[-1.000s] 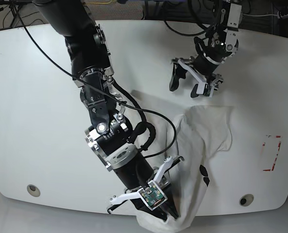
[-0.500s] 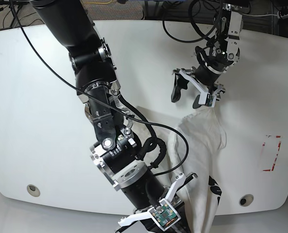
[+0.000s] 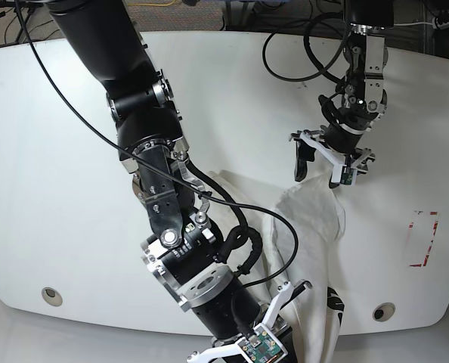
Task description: Layout the t-shirt on the table in an organized manner, then fold the t-shirt properly
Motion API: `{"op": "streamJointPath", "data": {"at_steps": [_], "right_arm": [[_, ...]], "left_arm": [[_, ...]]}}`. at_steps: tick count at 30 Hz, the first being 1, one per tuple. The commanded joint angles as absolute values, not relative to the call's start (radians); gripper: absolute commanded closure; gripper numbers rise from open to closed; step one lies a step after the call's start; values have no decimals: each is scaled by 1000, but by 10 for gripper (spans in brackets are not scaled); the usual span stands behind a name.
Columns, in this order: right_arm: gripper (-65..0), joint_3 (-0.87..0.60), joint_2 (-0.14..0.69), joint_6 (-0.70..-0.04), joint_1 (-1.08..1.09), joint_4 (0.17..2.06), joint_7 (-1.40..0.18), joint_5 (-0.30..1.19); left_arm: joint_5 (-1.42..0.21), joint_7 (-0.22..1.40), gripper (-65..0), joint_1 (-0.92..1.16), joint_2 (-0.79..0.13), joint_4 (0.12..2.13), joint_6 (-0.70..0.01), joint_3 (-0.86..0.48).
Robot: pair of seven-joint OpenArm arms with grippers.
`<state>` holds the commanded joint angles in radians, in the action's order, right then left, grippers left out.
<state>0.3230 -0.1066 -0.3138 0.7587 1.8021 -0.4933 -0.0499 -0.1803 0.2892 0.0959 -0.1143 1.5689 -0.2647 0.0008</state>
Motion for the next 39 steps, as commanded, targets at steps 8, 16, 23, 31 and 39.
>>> {"op": "streamJointPath", "data": {"at_steps": [8, 16, 23, 31, 39], "right_arm": [[0, 323, -107, -314, 757, 1802, -493, -50], [0, 323, -107, -314, 754, 1802, -493, -53], [0, 321, -107, -314, 730, 1804, -492, -53], [0, 317, -107, -314, 711, 1825, -492, -54], [0, 315, -99, -314, 694, 1825, -492, -58]], "left_arm": [[-180, 288, -433, 24, -117, 1423, -265, -1], [-170, 229, -433, -10, -119, 1365, -265, -1], [-130, 209, -428, -50, -119, 1250, -265, 1], [-130, 211, -171, -108, -119, 1124, -265, 1], [-130, 213, 0, -108, -119, 1147, -265, -1]]}}
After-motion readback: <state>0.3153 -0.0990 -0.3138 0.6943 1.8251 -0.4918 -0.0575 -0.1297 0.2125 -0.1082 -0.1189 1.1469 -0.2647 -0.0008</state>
